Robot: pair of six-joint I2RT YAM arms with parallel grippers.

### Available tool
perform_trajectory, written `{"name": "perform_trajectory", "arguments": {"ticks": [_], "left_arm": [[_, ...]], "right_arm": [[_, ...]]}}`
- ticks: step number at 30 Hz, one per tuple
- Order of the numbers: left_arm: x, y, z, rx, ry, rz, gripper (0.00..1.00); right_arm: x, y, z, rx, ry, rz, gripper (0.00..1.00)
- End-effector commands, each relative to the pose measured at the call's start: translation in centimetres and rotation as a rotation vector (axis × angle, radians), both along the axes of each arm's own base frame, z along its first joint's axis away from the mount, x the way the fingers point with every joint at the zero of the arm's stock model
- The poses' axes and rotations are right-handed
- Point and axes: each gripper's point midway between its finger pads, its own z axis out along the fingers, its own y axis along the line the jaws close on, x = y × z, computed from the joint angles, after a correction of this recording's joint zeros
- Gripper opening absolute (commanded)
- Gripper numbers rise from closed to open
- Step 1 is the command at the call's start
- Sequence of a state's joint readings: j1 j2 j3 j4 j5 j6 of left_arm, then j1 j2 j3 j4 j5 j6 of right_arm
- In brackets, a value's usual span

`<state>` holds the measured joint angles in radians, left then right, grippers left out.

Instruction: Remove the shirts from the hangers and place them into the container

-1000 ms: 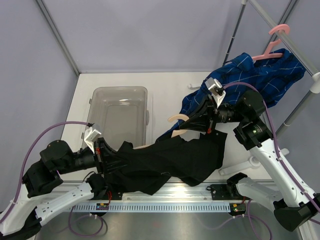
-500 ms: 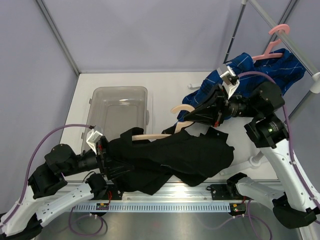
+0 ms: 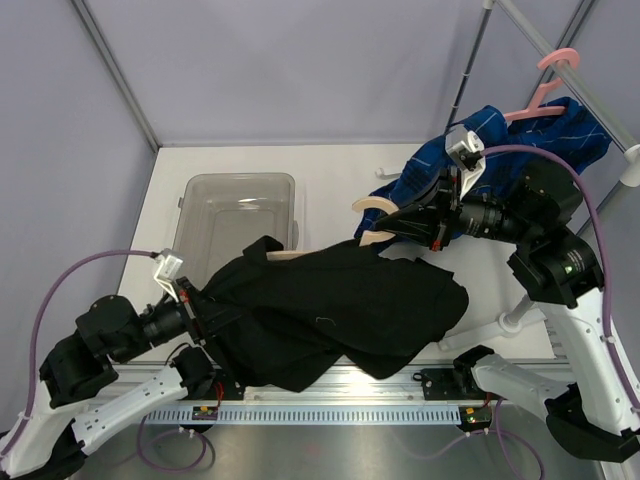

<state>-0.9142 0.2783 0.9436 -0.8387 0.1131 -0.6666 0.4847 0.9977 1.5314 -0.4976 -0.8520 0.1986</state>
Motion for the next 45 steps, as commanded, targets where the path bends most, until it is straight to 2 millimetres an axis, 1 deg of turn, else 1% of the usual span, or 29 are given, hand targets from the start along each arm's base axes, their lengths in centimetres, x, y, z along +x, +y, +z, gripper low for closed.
{"name": "perform_trajectory", "arguments": {"ticks": [1, 3, 4, 6, 7, 9, 10, 14, 16, 19, 21, 22, 23, 25, 26, 27, 28, 29, 30, 31, 32, 34, 36, 38, 39, 41, 42, 44, 45], "left_arm": [[3.7, 4.7, 1.4, -0.022, -0.011, 0.345, 0.0], [5.1, 7.1, 1.0, -0.017, 0.005, 0.506, 0.0], [5.5, 7.9, 0.8, -0.018, 0.013, 0.554, 0.0], [6.0, 9.3, 0.6, -0.038, 0.009, 0.636, 0.0], [6.1, 9.5, 0.6, -0.047, 0.006, 0.646, 0.0], [6.1, 9.2, -0.1, -0.046, 0.01, 0.638, 0.0], [6.2, 8.9, -0.5, -0.032, 0.018, 0.63, 0.0], [6.1, 8.4, -1.7, 0.016, 0.052, 0.617, 0.0], [6.0, 8.9, -1.9, 0.027, 0.055, 0.626, 0.0], [5.9, 9.7, -2.1, 0.049, 0.063, 0.654, 0.0], [5.9, 8.4, -2.6, 0.092, 0.062, 0.596, 0.0], [6.1, 7.3, -2.5, 0.103, 0.059, 0.566, 0.0], [6.0, 5.1, -3.2, 0.163, 0.067, 0.463, 0.0], [6.0, 2.1, -3.9, 0.212, 0.073, 0.342, 0.0], [5.5, -0.1, -3.6, 0.195, 0.079, 0.24, 0.0], [5.9, -1.8, -4.8, 0.246, 0.107, 0.192, 0.0], [5.9, -2.8, -5.2, 0.253, 0.117, 0.158, 0.0], [5.9, -4.2, -5.7, 0.239, 0.123, 0.11, 0.0], [5.7, -5.0, -6.5, 0.249, 0.145, 0.079, 0.0], [5.9, -5.2, -6.8, 0.246, 0.153, 0.081, 0.0], [6.0, -5.4, -8.1, 0.261, 0.169, 0.082, 0.0], [6.2, -5.5, -8.7, 0.256, 0.177, 0.09, 0.0], [6.1, -5.8, -9.3, 0.248, 0.18, 0.078, 0.0], [5.6, -6.3, -8.7, 0.223, 0.158, 0.035, 0.0], [5.4, -6.6, -8.1, 0.204, 0.139, 0.01, 0.01], [4.8, -7.9, -5.7, 0.131, 0.068, -0.075, 0.1], [4.7, -8.2, -3.7, 0.094, 0.024, -0.098, 0.14], [4.5, -8.6, -1.2, 0.068, -0.054, -0.139, 0.22], [4.5, -8.7, 0.0, 0.059, -0.085, -0.152, 0.34]], "right_arm": [[-0.2, -2.4, 0.5, -0.045, -0.077, -0.147, 0.0], [-0.4, -3.5, 0.3, -0.065, -0.098, -0.205, 0.0], [0.3, -4.4, -0.4, -0.094, -0.075, -0.283, 0.0], [0.8, -6.1, -0.6, -0.107, -0.085, -0.396, 0.0], [2.5, -7.6, -1.0, -0.118, -0.085, -0.521, 0.0], [3.2, -9.4, -0.4, -0.077, -0.11, -0.645, 0.0], [4.5, -10.3, 0.1, -0.046, -0.123, -0.732, 0.0], [6.9, -12.2, 1.8, 0.063, -0.109, -0.905, 0.0], [7.4, -13.0, 2.8, 0.117, -0.126, -0.963, 0.0], [6.8, -13.9, 4.9, 0.213, -0.153, -0.989, 0.0], [6.1, -14.3, 6.3, 0.285, -0.162, -0.989, 0.0], [5.5, -14.0, 7.5, 0.325, -0.184, -0.956, 0.0], [5.5, -13.6, 7.9, 0.335, -0.177, -0.94, 0.0], [4.7, -12.7, 9.6, 0.38, -0.203, -0.867, 0.0], [4.7, -12.3, 9.9, 0.398, -0.192, -0.849, 0.0], [4.7, -12.3, 10.4, 0.417, -0.19, -0.844, 0.0], [4.1, -12.3, 11.6, 0.436, -0.216, -0.827, 0.0], [4.8, -12.0, 11.7, 0.419, -0.204, -0.829, 0.0], [5.0, -12.2, 12.1, 0.423, -0.199, -0.846, 0.0], [4.3, -12.6, 13.4, 0.445, -0.219, -0.846, 0.0], [4.8, -12.6, 13.7, 0.429, -0.23, -0.856, 0.0], [3.9, -13.4, 15.6, 0.459, -0.26, -0.873, 0.0], [4.1, -12.7, 16.2, 0.427, -0.278, -0.845, 0.0], [3.8, -11.5, 16.4, 0.401, -0.284, -0.777, 0.0], [3.2, -10.1, 15.9, 0.373, -0.29, -0.696, 0.0], [3.0, -8.5, 14.5, 0.327, -0.279, -0.611, 0.0], [2.7, -6.9, 12.8, 0.281, -0.264, -0.522, 0.0], [1.4, -5.9, 11.3, 0.242, -0.263, -0.436, 0.0], [0.5, -5.2, 10.4, 0.221, -0.258, -0.368, 0.0]]}}
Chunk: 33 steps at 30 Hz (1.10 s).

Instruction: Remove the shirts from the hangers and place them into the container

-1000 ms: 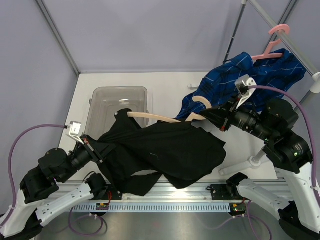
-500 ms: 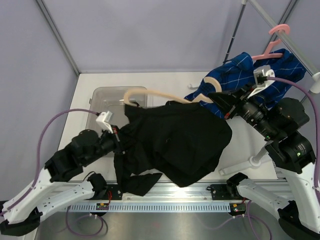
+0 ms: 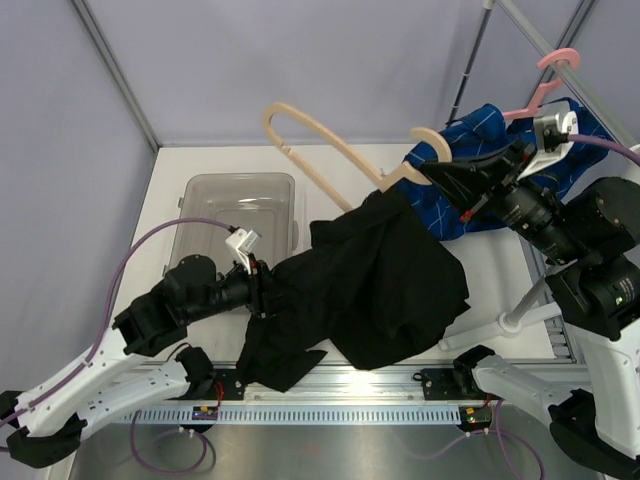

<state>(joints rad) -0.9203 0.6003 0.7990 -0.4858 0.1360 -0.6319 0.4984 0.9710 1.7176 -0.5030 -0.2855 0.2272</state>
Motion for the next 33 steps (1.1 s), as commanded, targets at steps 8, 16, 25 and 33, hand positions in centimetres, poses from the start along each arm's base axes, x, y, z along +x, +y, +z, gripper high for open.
{"name": "perform_trajectory", "arguments": {"ticks": [8, 16, 25, 33], "left_arm": [[-1.4, -0.6, 11.8, -0.05, -0.331, -0.198, 0.56], [0.0, 3.6, 12.3, 0.074, -0.386, -0.029, 0.53], [-0.8, 5.5, 11.2, 0.138, -0.367, -0.018, 0.52], [-1.2, 7.3, 11.0, 0.177, -0.392, 0.004, 0.53]], "right_arm": [[-8.8, 2.0, -5.3, -0.156, -0.019, 0.399, 0.0], [-9.7, 0.6, -10.5, -0.244, 0.093, 0.362, 0.0], [-10.9, 1.0, -10.7, -0.251, 0.121, 0.435, 0.0], [-12.7, 0.8, -10.7, -0.253, 0.133, 0.49, 0.0]]}}
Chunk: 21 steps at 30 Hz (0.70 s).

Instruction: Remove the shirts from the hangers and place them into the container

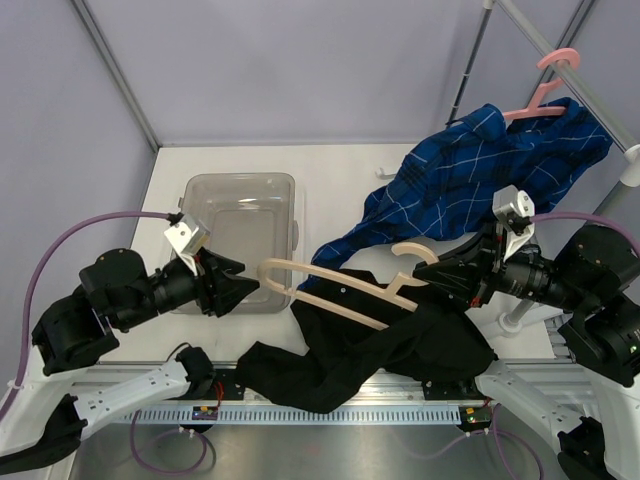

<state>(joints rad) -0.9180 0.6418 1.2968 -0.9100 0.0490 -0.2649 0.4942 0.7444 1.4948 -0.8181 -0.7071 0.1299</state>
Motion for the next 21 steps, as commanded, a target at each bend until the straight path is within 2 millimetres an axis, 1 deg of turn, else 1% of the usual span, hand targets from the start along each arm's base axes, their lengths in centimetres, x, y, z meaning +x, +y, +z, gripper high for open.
{"name": "perform_trajectory", "arguments": {"ticks": [1, 3, 5, 6, 7, 9, 10, 12, 13, 16, 17, 18, 20, 21], "left_arm": [[-0.1, 0.8, 1.1, 0.0, -0.054, 0.0, 0.54], [-0.3, 0.4, 1.0, 0.005, -0.06, -0.026, 0.54], [-0.9, -0.7, 0.6, 0.009, -0.056, -0.099, 0.54], [-1.2, -1.1, 0.7, -0.003, -0.063, -0.126, 0.55], [-1.8, -1.7, 0.7, -0.009, -0.063, -0.179, 0.55], [-2.5, -2.2, 0.5, -0.016, -0.068, -0.234, 0.56], [-3.1, -2.6, 0.8, -0.034, -0.083, -0.28, 0.56], [-3.8, -2.8, 0.9, -0.05, -0.093, -0.324, 0.56], [-4.6, -3.0, 1.3, -0.07, -0.105, -0.371, 0.56], [-5.5, -3.1, 1.4, -0.086, -0.105, -0.416, 0.55], [-5.4, -3.2, 1.4, -0.085, -0.102, -0.416, 0.52], [-5.4, -3.2, 1.3, -0.08, -0.099, -0.415, 0.41], [-5.3, -3.2, 1.4, -0.078, -0.094, -0.408, 0.28], [-5.2, -3.1, 1.4, -0.078, -0.094, -0.402, 0.21]], "right_arm": [[-2.3, -0.1, 0.5, -0.007, -0.027, 0.09, 0.0], [-2.6, -0.1, 0.4, -0.005, -0.023, 0.105, 0.0], [-2.9, 0.0, 0.5, -0.002, -0.024, 0.122, 0.0], [-3.0, 0.0, 0.6, 0.0, -0.019, 0.127, 0.0], [-3.0, 0.0, 0.7, 0.002, -0.019, 0.128, 0.0], [-3.3, 0.1, 0.7, 0.004, -0.018, 0.148, 0.0], [-3.4, 0.1, 0.8, 0.007, -0.021, 0.149, 0.0], [-3.5, 0.1, 0.9, 0.003, -0.022, 0.153, 0.0], [-3.6, 0.1, 0.9, 0.002, -0.024, 0.157, 0.0], [-3.9, 0.0, 1.0, 0.003, -0.028, 0.168, 0.0], [-4.1, 0.0, 1.1, 0.005, -0.03, 0.179, 0.0], [-4.2, 0.0, 1.2, 0.006, -0.033, 0.179, 0.0], [-4.5, -0.1, 1.3, 0.01, -0.036, 0.188, 0.0], [-4.7, -0.1, 1.3, 0.009, -0.039, 0.191, 0.0]]}}
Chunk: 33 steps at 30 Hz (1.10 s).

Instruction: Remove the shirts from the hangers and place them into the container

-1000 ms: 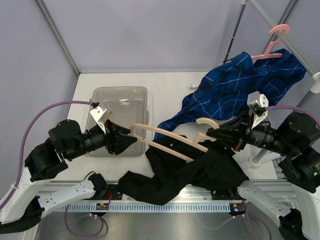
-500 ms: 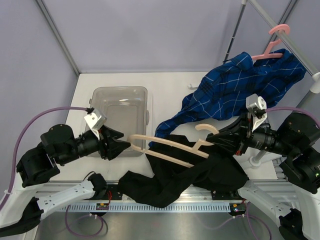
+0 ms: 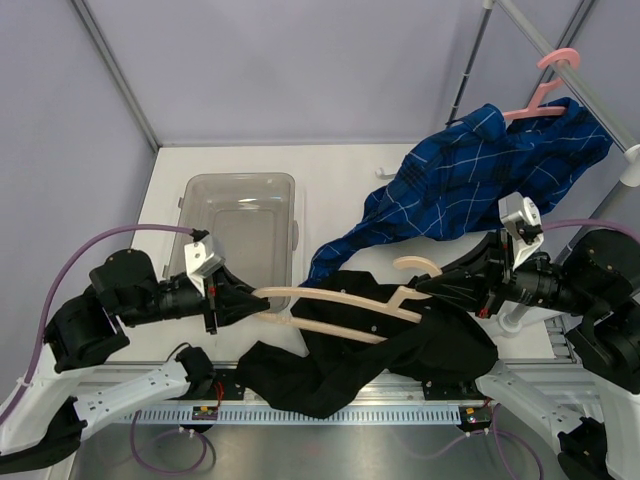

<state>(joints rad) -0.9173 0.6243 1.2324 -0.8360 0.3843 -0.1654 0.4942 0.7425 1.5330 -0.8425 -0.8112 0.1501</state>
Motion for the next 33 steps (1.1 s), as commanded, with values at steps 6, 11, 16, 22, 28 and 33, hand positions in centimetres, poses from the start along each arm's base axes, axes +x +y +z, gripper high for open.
{"name": "perform_trajectory", "arguments": {"ticks": [6, 11, 16, 22, 28, 33], "left_arm": [[-0.8, -0.1, 3.7, -0.16, -0.067, -0.029, 0.0], [-0.1, 0.4, 4.8, -0.196, -0.067, 0.035, 0.0], [0.9, 0.9, 5.7, -0.186, -0.011, 0.119, 0.0], [4.3, 5.8, 5.6, -0.095, 0.105, 0.498, 0.0], [4.1, 10.6, 3.9, -0.003, 0.16, 0.688, 0.0], [2.5, 9.2, 1.9, 0.004, 0.238, 0.59, 0.0]], "right_arm": [[-0.9, -0.4, 0.1, -0.023, -0.029, 0.021, 0.53], [1.9, -0.9, 0.0, -0.028, 0.0, -0.132, 0.99], [3.8, -2.5, -1.0, 0.03, 0.088, -0.328, 0.99], [9.2, -5.7, -7.3, 0.025, 0.269, -0.71, 0.99], [11.2, -5.2, -10.4, 0.027, 0.336, -0.76, 1.0], [12.2, -4.7, -11.0, -0.011, 0.343, -0.757, 0.99]]}}
